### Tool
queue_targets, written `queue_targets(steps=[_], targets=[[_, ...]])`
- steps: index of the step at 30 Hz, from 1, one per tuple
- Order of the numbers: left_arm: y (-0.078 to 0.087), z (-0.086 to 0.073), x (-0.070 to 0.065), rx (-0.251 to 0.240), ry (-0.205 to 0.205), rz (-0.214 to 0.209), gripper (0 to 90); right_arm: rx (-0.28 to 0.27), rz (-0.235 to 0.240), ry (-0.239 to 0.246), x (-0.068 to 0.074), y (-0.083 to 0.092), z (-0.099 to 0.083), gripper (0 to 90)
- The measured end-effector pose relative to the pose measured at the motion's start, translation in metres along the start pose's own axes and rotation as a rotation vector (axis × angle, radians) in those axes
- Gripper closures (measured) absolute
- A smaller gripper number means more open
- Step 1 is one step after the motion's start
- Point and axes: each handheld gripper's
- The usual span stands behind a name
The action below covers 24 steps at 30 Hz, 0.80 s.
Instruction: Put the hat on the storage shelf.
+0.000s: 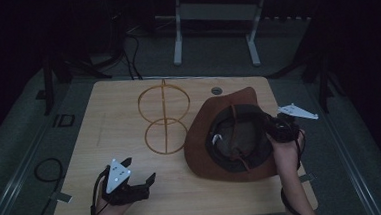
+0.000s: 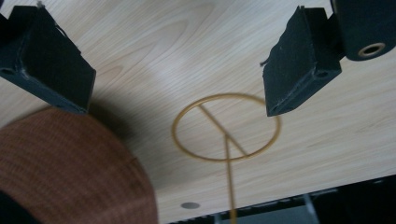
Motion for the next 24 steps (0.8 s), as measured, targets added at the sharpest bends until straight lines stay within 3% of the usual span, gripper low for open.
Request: queue_targets(steps=[4, 7, 14, 24], targets=[[-0.012, 0.015, -0.005, 0.012, -0.012, -0.043, 10.1, -0.008, -0.006, -0.018, -0.001, 0.003, -0.003, 84.2], [-0.019, 0.026, -0.011, 0.033, -0.033, -0.037, 10.1, -0.016, -0.005, -0.019, 0.000, 0.004, -0.004, 84.2], [-0.030, 0.056, -0.028, 0.012, -0.080, -0.083, 10.1, -0.026, -0.003, -0.016, 0.005, 0.008, -0.010, 84.2], [-0.068, 0.095, -0.046, 0.012, -0.124, -0.137, 12.6, -0.023, -0.001, 0.014, 0.013, 0.012, -0.012, 84.1]])
Point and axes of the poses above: each handheld gripper's, and its own axes: y roughly backward along the jaws, z roughly out of its top, x roughly to its left, and after that the axes turned 4 degrees about -y, right-handed
